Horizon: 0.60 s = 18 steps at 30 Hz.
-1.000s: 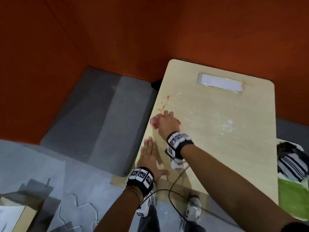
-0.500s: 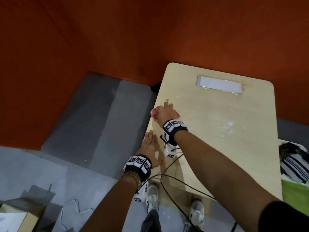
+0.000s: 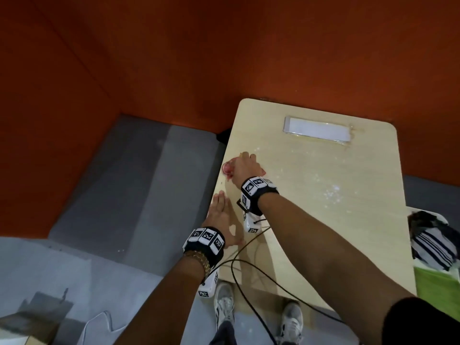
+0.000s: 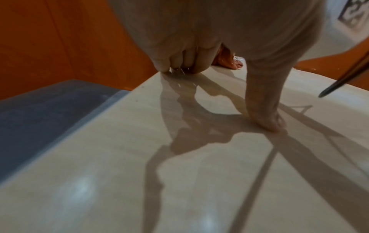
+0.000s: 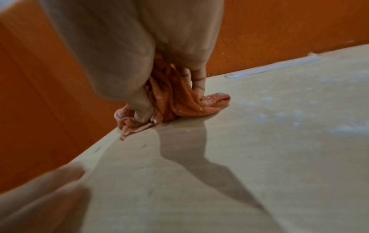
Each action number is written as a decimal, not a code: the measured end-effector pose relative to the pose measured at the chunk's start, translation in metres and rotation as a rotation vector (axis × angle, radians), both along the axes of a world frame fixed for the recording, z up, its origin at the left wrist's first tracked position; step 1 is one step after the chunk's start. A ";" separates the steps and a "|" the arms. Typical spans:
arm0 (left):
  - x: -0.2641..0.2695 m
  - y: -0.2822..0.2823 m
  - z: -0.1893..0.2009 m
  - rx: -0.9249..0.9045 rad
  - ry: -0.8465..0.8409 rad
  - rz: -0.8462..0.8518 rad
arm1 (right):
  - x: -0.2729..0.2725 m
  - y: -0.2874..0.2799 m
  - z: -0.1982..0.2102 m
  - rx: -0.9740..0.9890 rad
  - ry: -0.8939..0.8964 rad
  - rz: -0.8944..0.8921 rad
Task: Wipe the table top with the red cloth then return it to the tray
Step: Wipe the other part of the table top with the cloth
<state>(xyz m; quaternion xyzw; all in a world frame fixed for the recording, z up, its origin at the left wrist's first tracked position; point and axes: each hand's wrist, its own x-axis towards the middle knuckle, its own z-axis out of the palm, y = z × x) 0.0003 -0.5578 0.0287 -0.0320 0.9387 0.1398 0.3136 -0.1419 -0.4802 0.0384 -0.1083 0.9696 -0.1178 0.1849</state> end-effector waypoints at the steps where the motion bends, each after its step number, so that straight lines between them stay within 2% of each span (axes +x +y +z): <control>1: -0.006 0.001 -0.001 -0.008 -0.005 0.002 | 0.000 0.000 0.001 0.004 0.008 0.000; 5: -0.028 0.010 0.004 -0.035 0.042 -0.083 | 0.037 0.015 -0.008 -0.001 0.022 0.008; 7: -0.031 0.009 0.005 -0.011 0.034 -0.072 | 0.051 0.022 -0.012 0.008 0.022 0.027; 10: -0.033 0.006 -0.001 -0.070 0.016 -0.080 | 0.037 0.019 -0.011 0.017 0.037 0.034; 13: -0.037 0.009 0.003 -0.130 -0.006 -0.173 | 0.006 0.012 -0.005 -0.016 0.036 0.014; 16: -0.037 0.010 0.008 -0.054 -0.032 -0.075 | -0.017 0.007 0.000 -0.002 -0.001 -0.013; 18: -0.038 0.011 0.005 -0.068 -0.029 -0.052 | -0.014 0.007 0.003 0.011 -0.006 -0.022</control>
